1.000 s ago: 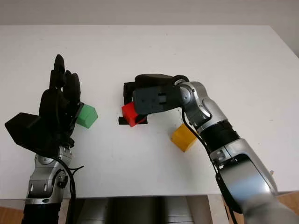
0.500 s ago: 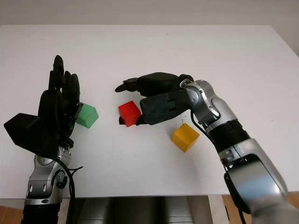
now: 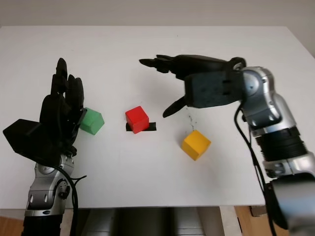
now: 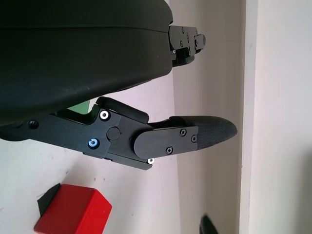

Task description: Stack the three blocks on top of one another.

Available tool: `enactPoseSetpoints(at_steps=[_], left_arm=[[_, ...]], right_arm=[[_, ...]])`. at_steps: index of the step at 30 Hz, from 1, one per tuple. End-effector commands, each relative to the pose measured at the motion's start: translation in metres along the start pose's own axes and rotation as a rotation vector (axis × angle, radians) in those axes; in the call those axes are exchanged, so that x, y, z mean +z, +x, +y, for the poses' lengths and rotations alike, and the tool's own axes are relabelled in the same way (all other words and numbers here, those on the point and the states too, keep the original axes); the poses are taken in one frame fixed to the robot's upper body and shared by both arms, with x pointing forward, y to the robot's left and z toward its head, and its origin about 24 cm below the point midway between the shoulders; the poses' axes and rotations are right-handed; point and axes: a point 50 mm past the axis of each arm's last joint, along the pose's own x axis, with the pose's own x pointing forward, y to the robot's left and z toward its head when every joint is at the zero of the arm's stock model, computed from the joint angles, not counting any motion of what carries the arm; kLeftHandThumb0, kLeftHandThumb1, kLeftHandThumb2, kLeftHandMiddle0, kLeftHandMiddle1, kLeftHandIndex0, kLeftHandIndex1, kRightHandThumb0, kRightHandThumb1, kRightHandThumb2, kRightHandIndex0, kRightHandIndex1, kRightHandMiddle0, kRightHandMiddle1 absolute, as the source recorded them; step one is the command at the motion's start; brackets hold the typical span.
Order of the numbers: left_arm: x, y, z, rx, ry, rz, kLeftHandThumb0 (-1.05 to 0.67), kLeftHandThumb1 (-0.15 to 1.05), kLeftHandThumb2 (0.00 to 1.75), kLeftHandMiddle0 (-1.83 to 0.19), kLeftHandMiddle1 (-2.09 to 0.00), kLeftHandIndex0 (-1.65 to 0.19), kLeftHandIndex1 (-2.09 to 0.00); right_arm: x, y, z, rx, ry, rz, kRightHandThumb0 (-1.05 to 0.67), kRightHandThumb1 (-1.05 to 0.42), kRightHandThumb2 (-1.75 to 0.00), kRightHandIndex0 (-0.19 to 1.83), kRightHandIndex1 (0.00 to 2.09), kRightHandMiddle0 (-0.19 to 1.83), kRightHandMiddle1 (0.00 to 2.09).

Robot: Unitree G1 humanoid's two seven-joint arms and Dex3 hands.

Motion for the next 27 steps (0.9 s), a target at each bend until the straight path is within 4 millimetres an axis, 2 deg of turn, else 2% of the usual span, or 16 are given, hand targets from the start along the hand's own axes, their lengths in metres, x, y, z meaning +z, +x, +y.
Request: enactPoseSetpoints(at_steps=[1,7,12,19,27], left_arm=[[0.003,-0.002,0.003,0.001,0.006,-0.007,-0.67,1.05,0.5,0.11,-0.05,0.06,-0.05],[0.005,-0.001,0.006,-0.003,-0.007,-0.006,-0.68,1.05,0.48,0.12,-0.05,0.07,-0.05],[0.007,0.0,0.008,-0.017,-0.007,-0.015,-0.69,1.05,0.47,0.13,-0.05,0.08,-0.05],[0.01,0.002,0.008,-0.02,0.001,-0.02,-0.69,1.05,0.49,0.11,-0.06,0.06,-0.06],[0.008,0.0,0.01,-0.031,-0.004,-0.006,-0.67,1.05,0.53,0.14,-0.05,0.09,-0.04]], right_arm=[[0.001,-0.014,-0.005,-0.004,-0.027,-0.013,-0.62,-0.87,-0.05,0.15,0.12,0.37,0.16],[-0.002,-0.044,-0.004,0.077,-0.145,-0.055,-0.58,-0.85,-0.05,0.17,0.08,0.38,0.1],[-0.008,-0.06,0.005,0.125,-0.2,-0.027,-0.59,-0.84,-0.05,0.15,0.06,0.35,0.07],[-0.008,-0.066,0.026,0.181,-0.258,-0.021,-0.59,-0.83,-0.05,0.13,0.05,0.41,0.09],[-0.009,-0.064,0.051,0.198,-0.341,-0.07,-0.62,-0.84,-0.06,0.07,0.03,0.33,0.04]])
